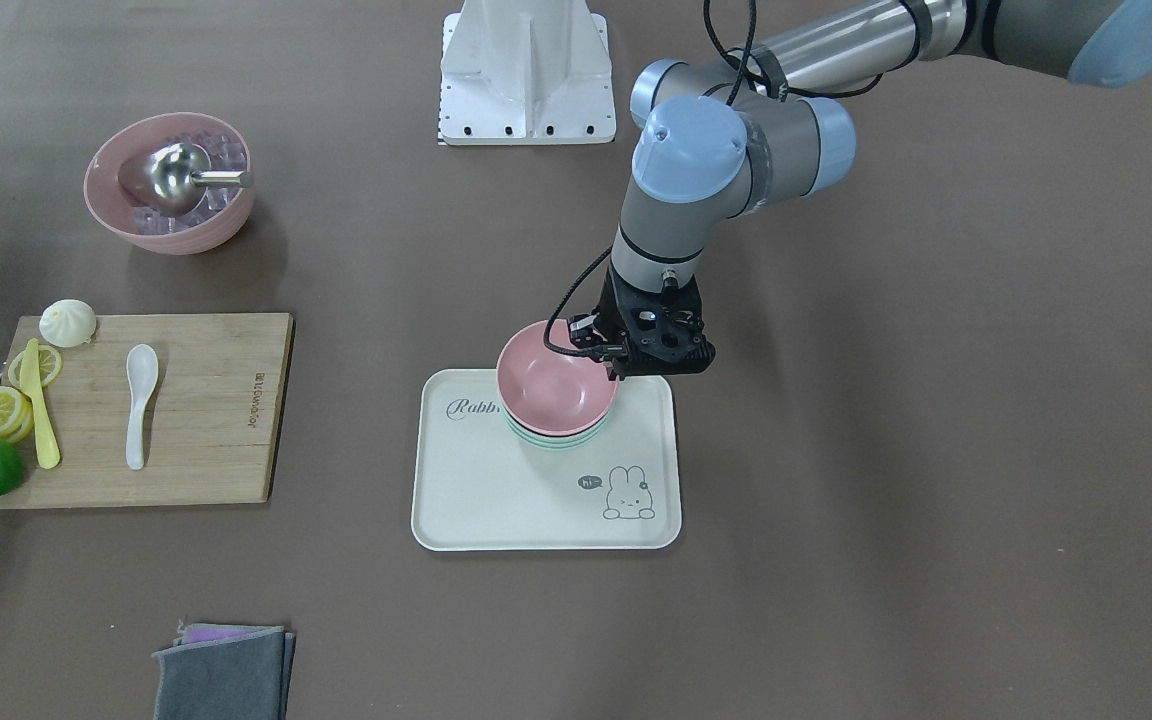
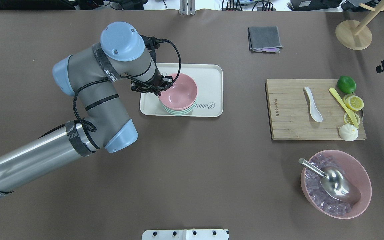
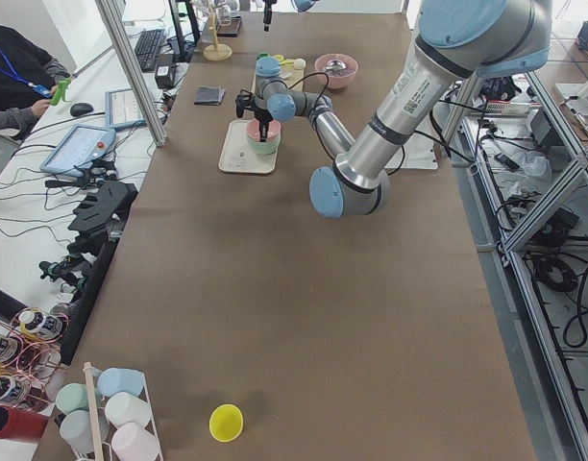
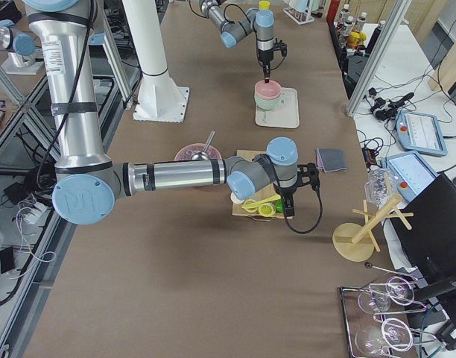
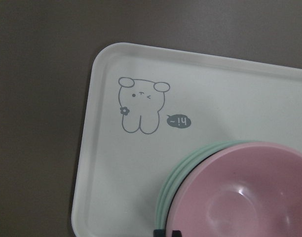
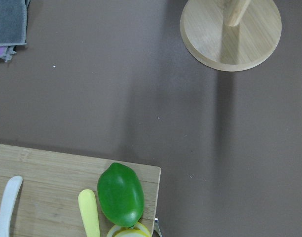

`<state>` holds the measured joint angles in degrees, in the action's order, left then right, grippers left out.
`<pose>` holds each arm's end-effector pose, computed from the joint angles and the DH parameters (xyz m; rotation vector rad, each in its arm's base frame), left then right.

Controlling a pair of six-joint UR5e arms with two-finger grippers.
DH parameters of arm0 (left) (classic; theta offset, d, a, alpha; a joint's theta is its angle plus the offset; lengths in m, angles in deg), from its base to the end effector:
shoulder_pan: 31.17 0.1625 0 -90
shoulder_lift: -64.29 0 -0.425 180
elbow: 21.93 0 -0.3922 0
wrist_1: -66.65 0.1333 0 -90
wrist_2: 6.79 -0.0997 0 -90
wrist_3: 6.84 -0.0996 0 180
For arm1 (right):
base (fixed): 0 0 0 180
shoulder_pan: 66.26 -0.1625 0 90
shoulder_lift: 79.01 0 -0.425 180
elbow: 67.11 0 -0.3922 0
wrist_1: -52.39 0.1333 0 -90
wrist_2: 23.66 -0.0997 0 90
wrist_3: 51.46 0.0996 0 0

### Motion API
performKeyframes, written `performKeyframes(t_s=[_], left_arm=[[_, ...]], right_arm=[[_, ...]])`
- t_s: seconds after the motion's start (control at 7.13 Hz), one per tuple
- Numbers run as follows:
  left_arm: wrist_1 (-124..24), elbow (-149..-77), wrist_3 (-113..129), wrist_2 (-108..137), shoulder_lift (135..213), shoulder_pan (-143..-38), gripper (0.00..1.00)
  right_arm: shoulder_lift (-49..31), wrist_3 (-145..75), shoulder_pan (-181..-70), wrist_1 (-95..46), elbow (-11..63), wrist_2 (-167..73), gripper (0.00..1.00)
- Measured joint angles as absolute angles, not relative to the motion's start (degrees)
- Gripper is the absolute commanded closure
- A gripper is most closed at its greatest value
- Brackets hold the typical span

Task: Stack pink bowl on green and place spoon
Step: 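Lower the pink bowl into the green bowl and open the left gripper, then raise the left gripper away while the right gripper reaches toward the white spoon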

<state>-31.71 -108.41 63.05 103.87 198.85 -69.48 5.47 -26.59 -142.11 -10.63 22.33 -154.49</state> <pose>0.5117 -0.5294 0.1928 0.1211 0.9089 -0.1397 -0.0698 -0.5559 0.5628 0.2706 -0.8306 -0.0235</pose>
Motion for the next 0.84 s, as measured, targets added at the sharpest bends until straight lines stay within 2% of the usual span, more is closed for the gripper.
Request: performKeyframes(t_s=[0.14, 0.56, 0.84], left_arm=[[-31.80, -108.37, 63.08, 103.84, 198.84, -69.49, 0.02], [-34.55, -108.30, 62.86, 102.26, 198.81, -70.55, 0.02], [-34.76, -109.36, 59.90, 108.21, 197.93, -75.39, 0.02]], right_arm=[[5.46, -26.58, -142.11, -10.63, 22.33, -154.47, 0.00], [5.37, -26.58, -142.11, -10.63, 22.32, -154.44, 0.00], [4.75, -24.59, -141.93, -10.62, 22.54, -154.44, 0.01]])
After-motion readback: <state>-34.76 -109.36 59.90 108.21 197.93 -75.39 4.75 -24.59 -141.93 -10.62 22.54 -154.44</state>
